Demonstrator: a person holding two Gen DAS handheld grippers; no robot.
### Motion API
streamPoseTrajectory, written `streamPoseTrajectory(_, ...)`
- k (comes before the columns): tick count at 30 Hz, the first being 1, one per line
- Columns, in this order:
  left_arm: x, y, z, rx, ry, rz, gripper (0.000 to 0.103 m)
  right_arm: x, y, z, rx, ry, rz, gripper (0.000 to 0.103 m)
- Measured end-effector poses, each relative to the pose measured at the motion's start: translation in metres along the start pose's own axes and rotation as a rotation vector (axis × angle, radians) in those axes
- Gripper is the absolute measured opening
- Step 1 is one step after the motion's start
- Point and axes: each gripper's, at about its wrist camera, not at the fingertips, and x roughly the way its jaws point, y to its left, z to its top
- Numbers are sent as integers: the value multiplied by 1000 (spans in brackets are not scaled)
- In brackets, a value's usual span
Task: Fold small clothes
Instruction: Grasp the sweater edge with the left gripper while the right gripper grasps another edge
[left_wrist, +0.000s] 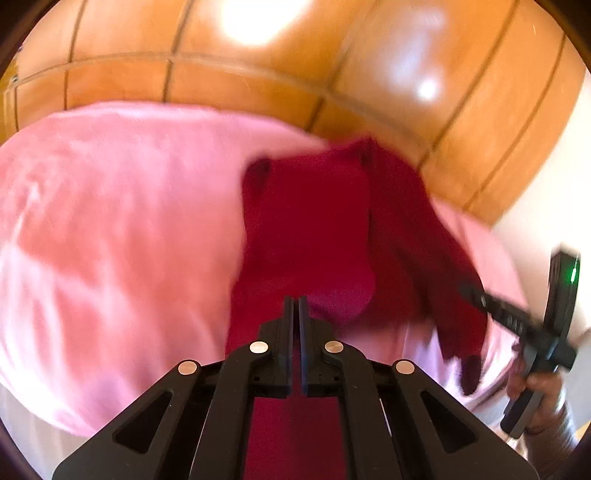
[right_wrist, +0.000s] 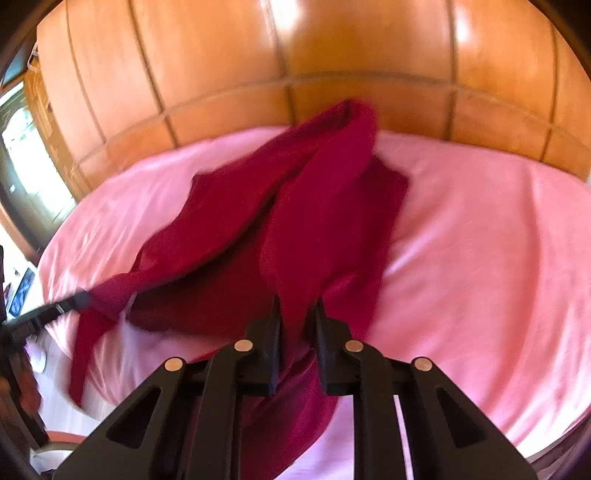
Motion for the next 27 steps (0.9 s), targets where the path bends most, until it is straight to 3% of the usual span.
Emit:
streamPoseTrajectory(3, -6, 13, 32, -28, -68, 16, 0, -8, -34, 24, 27, -60, -109, 11)
streamPoseTrajectory(6, 2, 34, 75, -34, -140, 103, 0, 2, -76, 47, 59, -85, -226, 11)
streamPoseTrajectory(9, 22, 61, 118, -56, -161, 188, 0, 29, -127, 70, 90, -59, -371, 10)
streamPoseTrajectory(15, 66, 120, 189, -132, -154, 340, 0, 71, -218, 102, 202, 10, -567, 10)
streamPoseTrajectory(18, 95, 141, 216, -132, -124, 471, 0, 86, -254, 111, 262, 35, -626, 12)
streamPoseTrajectory(19, 102, 152, 220, -149, -112, 495, 0, 88, -259, 113, 272, 39, -627, 20)
streamPoseTrajectory(20, 110, 162, 225, -177, -88, 513, 0, 89, -262, 114, 276, 39, -624, 44)
streamPoseTrajectory(22, 114, 175, 229, -237, -77, 564, 2, 82, -260, 113, 258, 11, -642, 80)
streamPoseTrajectory(23, 113, 180, 228, -257, -78, 563, 18, 79, -255, 112, 239, 3, -644, 79)
streamPoseTrajectory(24, 111, 182, 225, -267, -81, 555, 45, 75, -246, 111, 225, 1, -643, 80)
streamPoseTrajectory(26, 96, 176, 209, -284, -125, 525, 66, 62, -232, 104, 219, -21, -602, 86)
streamPoseTrajectory(27, 94, 169, 203, -283, -134, 490, 66, 55, -222, 97, 220, -32, -562, 87)
